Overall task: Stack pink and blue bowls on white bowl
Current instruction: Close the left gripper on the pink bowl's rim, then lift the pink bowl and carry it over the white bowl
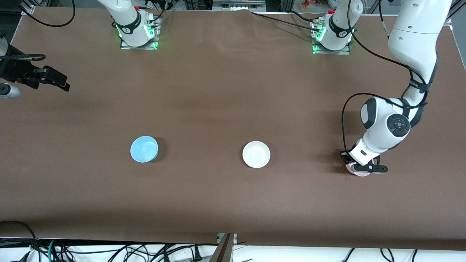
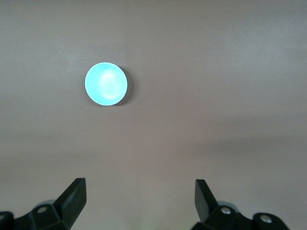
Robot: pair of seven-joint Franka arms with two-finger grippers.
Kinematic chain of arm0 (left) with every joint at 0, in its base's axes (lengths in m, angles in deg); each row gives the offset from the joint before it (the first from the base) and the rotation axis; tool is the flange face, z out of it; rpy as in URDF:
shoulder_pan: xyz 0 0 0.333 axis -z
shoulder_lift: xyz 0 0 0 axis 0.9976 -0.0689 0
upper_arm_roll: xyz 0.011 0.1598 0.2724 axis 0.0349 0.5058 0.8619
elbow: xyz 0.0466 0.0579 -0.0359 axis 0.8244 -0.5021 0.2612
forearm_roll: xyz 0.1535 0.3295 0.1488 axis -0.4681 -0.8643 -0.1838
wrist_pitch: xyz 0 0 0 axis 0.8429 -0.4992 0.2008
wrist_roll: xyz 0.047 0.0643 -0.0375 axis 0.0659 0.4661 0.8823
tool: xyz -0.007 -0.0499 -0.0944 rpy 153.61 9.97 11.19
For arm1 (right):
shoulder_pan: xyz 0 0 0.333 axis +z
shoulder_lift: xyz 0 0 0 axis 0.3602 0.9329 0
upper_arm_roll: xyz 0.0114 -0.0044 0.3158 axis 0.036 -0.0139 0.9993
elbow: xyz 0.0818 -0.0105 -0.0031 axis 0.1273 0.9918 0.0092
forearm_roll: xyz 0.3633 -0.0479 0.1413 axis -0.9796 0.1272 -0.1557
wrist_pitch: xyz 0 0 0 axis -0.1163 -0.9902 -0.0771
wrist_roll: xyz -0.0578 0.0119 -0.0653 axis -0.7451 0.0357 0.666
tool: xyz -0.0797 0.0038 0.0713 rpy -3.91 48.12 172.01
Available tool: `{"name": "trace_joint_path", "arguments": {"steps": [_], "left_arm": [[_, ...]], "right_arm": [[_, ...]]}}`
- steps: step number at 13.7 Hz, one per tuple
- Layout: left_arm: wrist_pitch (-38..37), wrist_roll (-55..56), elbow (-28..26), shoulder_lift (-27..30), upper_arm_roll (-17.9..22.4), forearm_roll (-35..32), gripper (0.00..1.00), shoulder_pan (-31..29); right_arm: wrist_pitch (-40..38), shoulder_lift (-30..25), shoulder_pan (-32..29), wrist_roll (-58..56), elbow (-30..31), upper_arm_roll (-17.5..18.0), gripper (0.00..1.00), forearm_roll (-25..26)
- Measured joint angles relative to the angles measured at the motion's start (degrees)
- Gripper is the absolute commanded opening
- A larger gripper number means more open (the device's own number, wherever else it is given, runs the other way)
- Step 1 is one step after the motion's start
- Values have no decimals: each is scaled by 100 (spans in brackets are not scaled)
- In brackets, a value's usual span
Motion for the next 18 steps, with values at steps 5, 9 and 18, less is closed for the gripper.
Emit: {"name": "trace_joint_path", "arguments": {"steps": [5, 9, 18], "left_arm": [[3, 1, 33, 1, 1, 0, 0, 0], [2, 135, 229, 4, -23, 0, 0, 33], [-1435, 868, 1269, 33, -109, 0, 0, 312]], "right_arm": [[0, 0, 0, 0, 0, 0, 100, 0], [6, 0, 0, 0, 0, 0, 100, 0], [14, 0, 0, 0, 0, 0, 100, 0]]}}
